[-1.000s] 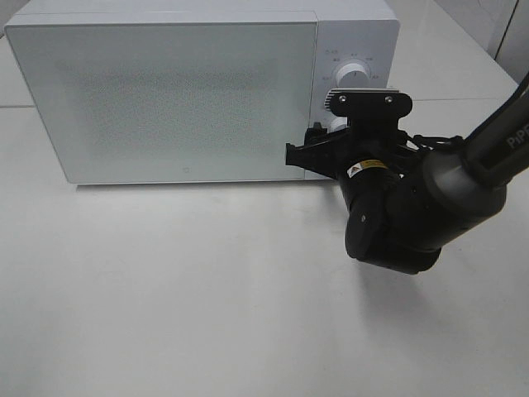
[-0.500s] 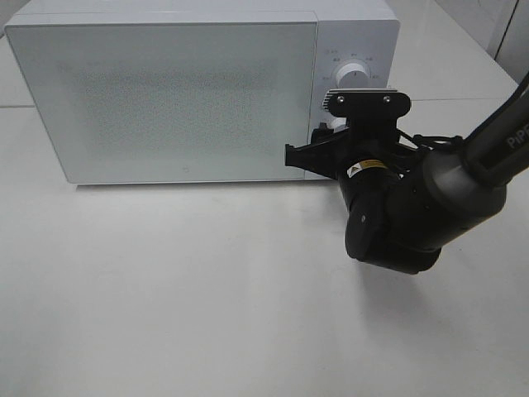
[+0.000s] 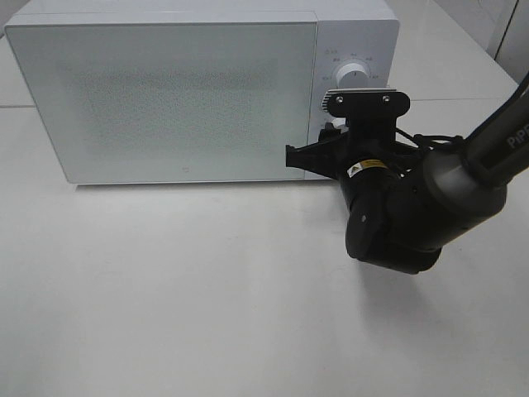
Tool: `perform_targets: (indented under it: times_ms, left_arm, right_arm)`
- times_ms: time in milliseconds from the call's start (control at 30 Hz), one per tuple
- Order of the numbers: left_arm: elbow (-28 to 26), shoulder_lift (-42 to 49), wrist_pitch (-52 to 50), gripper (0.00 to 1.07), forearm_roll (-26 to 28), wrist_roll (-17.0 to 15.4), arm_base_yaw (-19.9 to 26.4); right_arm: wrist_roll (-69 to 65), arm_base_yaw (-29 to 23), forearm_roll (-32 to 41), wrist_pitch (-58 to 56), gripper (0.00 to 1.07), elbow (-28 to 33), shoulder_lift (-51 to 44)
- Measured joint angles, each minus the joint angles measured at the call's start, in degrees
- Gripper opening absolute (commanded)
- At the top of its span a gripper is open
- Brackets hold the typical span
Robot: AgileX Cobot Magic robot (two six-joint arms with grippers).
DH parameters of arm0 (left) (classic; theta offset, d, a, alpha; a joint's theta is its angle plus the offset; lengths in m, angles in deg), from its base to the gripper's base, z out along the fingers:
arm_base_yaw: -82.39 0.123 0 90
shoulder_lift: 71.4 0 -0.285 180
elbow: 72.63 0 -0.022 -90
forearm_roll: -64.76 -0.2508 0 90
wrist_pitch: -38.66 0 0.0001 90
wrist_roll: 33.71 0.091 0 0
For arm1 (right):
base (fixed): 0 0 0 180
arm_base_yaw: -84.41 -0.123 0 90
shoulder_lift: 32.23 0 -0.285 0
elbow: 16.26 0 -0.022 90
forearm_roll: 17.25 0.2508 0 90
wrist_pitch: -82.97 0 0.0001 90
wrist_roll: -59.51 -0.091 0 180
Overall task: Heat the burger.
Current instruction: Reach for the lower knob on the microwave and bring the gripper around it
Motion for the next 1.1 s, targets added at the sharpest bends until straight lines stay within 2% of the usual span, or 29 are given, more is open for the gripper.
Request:
perform_targets:
  times_ms: [433,700,1100]
  left_arm:
    - [0.0,0.0,0.0,1.0,0.0,0.0,0.0]
    - [0.0,0.0,0.0,1.0,0.0,0.0,0.0]
    - [0.0,0.0,0.0,1.0,0.0,0.0,0.0]
  right_arm:
    - [0.1,0.0,0.0,0.0,0.09,0.0,0.0]
    - [-1.0,0.0,0.0,0.0,0.09,0.0,0.0]
    - [-12.1,0.1,-1.0,0.3,0.09,0.1,0.1]
